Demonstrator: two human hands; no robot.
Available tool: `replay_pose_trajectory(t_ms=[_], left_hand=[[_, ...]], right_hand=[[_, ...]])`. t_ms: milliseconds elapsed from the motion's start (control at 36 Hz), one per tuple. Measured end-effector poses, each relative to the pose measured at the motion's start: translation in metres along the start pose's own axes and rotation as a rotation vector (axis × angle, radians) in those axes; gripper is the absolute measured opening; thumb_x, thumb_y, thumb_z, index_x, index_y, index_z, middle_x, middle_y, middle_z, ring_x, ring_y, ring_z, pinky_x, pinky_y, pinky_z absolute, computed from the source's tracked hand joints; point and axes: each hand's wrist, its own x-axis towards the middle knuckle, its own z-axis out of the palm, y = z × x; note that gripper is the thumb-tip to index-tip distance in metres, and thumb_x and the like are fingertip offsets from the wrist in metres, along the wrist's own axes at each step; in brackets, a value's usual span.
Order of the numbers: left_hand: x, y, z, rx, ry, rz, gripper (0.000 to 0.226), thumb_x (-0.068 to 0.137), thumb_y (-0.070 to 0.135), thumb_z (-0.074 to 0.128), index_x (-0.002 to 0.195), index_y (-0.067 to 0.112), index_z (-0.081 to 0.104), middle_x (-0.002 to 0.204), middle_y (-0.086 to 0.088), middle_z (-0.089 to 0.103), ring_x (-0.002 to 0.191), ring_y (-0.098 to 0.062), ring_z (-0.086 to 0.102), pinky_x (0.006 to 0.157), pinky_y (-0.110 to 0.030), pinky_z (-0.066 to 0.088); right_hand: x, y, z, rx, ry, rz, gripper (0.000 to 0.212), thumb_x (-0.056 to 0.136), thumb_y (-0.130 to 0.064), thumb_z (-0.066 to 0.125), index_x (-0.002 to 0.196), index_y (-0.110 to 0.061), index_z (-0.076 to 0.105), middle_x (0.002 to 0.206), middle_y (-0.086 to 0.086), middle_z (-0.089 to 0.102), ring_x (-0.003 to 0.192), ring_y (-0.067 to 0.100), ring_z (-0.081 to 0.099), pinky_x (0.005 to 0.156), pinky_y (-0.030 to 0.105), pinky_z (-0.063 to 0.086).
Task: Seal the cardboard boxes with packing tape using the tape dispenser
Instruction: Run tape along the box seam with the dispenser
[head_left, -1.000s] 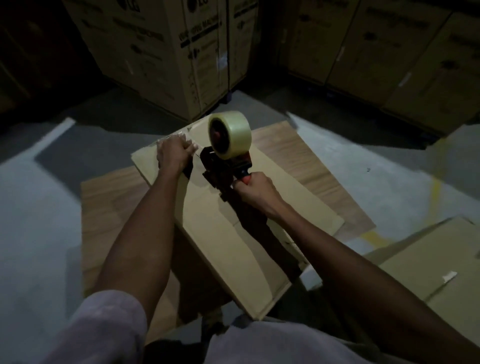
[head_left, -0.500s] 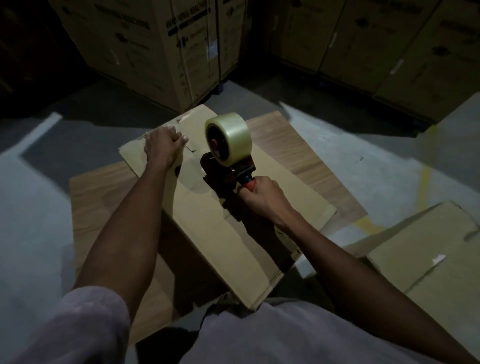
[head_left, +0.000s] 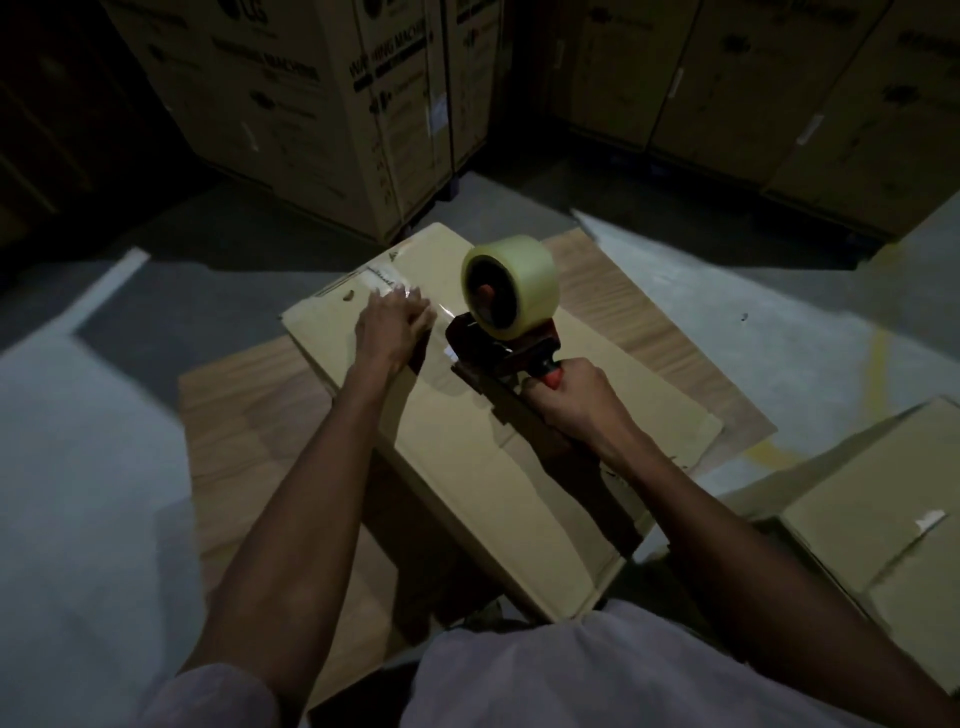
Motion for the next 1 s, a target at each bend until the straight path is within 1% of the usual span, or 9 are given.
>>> replay_pose_trajectory(t_ms=[111,167,333,472,556,694,778,861,1000], left_hand=[[-0.004,0.0,-0.001,-0.137,0.05,-0.046,0.036,0.1,0.043,0.059,0.124,0.019,0.073,0.135,-0.009,0.065,0.128,-0.03,0.056,0.106,-0.047,0.045],[-0.004,0.002,-0.001,-0.164,0.062,-0.082,0.038,0.097,0.046,0.062,0.122,0.019,0.073,0.132,-0.008,0.066,0.124,-0.026,0.059,0.1,-0.046,0.049],[-0.005,0.005,0.001,-0.093,0.078,-0.105,0.04,0.097,0.05,0.061,0.123,0.022,0.073,0.135,-0.005,0.065,0.122,-0.03,0.059,0.096,-0.049,0.051],[-0.004,0.007,0.0,-0.043,0.113,-0.127,0.044,0.095,0.056,0.061,0.12,0.023,0.074,0.133,-0.005,0.066,0.118,-0.03,0.06,0.09,-0.042,0.05],[-0.004,0.009,-0.001,-0.03,0.114,-0.138,0.044,0.096,0.054,0.061,0.124,0.023,0.073,0.137,-0.004,0.064,0.122,-0.03,0.059,0.093,-0.042,0.049],[-0.011,0.013,0.0,-0.083,0.118,-0.13,0.044,0.097,0.049,0.061,0.13,0.02,0.07,0.141,-0.006,0.061,0.124,-0.033,0.056,0.098,-0.044,0.048],[-0.012,0.016,0.001,-0.051,0.115,-0.087,0.043,0.1,0.043,0.06,0.132,0.015,0.068,0.144,-0.011,0.059,0.122,-0.035,0.058,0.103,-0.043,0.042],[-0.01,0.018,0.002,0.011,0.069,-0.084,0.044,0.104,0.043,0.052,0.137,0.016,0.064,0.151,-0.01,0.052,0.13,-0.032,0.054,0.112,-0.042,0.032],[-0.021,0.029,0.007,0.103,0.061,-0.091,0.05,0.107,0.041,0.044,0.147,0.012,0.053,0.152,-0.014,0.049,0.133,-0.036,0.048,0.111,-0.046,0.033]], right_hand=[[0.006,0.008,0.002,-0.085,-0.001,-0.006,0.036,0.088,-0.039,0.063,0.061,-0.019,0.049,0.051,-0.002,0.051,0.047,0.019,0.05,0.05,0.03,0.037],[0.007,0.011,0.003,-0.11,-0.014,-0.013,0.034,0.091,-0.033,0.063,0.064,-0.02,0.047,0.056,-0.001,0.05,0.05,0.019,0.048,0.053,0.03,0.036],[0.004,0.011,0.002,-0.182,-0.013,-0.038,0.035,0.093,-0.033,0.063,0.064,-0.024,0.046,0.055,-0.006,0.048,0.047,0.009,0.044,0.047,0.025,0.03],[-0.009,0.011,-0.005,-0.222,-0.033,-0.033,0.028,0.088,-0.04,0.056,0.067,-0.022,0.049,0.061,0.0,0.053,0.054,0.018,0.052,0.051,0.027,0.032],[-0.018,0.014,-0.009,-0.255,-0.041,-0.053,0.028,0.085,-0.042,0.051,0.066,-0.022,0.045,0.062,0.002,0.05,0.056,0.02,0.05,0.054,0.029,0.03],[-0.031,0.027,-0.013,-0.299,-0.023,-0.043,0.03,0.093,-0.036,0.059,0.07,-0.023,0.046,0.066,0.002,0.053,0.06,0.02,0.053,0.054,0.03,0.03],[-0.037,0.034,-0.014,-0.255,-0.026,-0.016,0.027,0.094,-0.037,0.06,0.075,-0.02,0.053,0.069,0.004,0.058,0.063,0.023,0.057,0.058,0.032,0.038],[-0.037,0.033,-0.015,-0.206,-0.029,0.007,0.028,0.095,-0.037,0.061,0.076,-0.017,0.057,0.071,0.008,0.061,0.067,0.029,0.06,0.064,0.037,0.046],[-0.037,0.032,-0.018,-0.154,-0.004,0.022,0.033,0.094,-0.039,0.063,0.069,-0.018,0.053,0.066,0.007,0.058,0.065,0.03,0.057,0.058,0.033,0.038]])
